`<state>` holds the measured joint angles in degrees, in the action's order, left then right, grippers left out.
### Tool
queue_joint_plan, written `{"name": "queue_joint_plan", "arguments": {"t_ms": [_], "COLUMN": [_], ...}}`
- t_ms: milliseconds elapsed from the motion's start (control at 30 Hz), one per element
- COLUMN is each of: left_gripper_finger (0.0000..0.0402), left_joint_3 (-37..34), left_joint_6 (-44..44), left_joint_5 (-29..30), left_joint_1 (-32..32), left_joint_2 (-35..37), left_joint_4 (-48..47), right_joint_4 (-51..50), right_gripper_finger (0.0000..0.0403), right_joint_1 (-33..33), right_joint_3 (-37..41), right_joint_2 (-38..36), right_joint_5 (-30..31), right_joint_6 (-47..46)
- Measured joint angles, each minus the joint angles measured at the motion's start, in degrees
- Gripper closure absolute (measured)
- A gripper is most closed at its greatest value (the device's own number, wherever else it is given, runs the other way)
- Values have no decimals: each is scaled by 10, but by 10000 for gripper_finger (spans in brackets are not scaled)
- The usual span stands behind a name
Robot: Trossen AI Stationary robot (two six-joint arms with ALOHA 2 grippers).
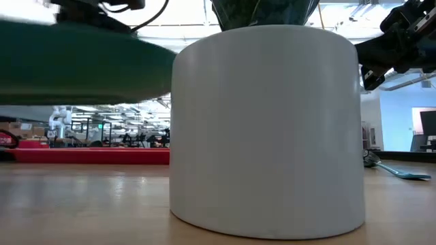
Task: Pick and place plate/cup/fork/spoon on tray
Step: Put the green plate on the orange tray
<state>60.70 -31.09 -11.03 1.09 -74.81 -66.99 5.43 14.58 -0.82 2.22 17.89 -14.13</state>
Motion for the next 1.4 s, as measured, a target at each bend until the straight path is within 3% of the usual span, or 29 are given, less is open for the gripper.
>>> {"name": "queue_joint_plan", "arguments": {"t_ms": [167,300,533,833,1067,1400], "left_gripper_finger": [397,397,397,397,397,396], "left_joint_3": [58,84,89,89,89,89], "left_joint_6": [27,52,61,142,200,220], "left_joint_5": [68,84,115,141,143,148], "left_joint_1": [81,151,280,452,498,502], "left_joint_2": [0,0,-2,-46,-111,-188], "left_joint_4": [-50,-72,-58,-32,-16,18], "right_joint_4": [0,2,3,3,3,3], "right_gripper_finger": [403,403,403,403,403,403], "right_joint_1": [0,0,0,0,0,0], "right_joint_3": [0,0,0,0,0,0], "right_joint_2": [0,0,0,0,0,0], "right_joint_5": [0,0,0,0,0,0], "right_joint_6": [-1,-2,-30,-31,-32,-53]}}
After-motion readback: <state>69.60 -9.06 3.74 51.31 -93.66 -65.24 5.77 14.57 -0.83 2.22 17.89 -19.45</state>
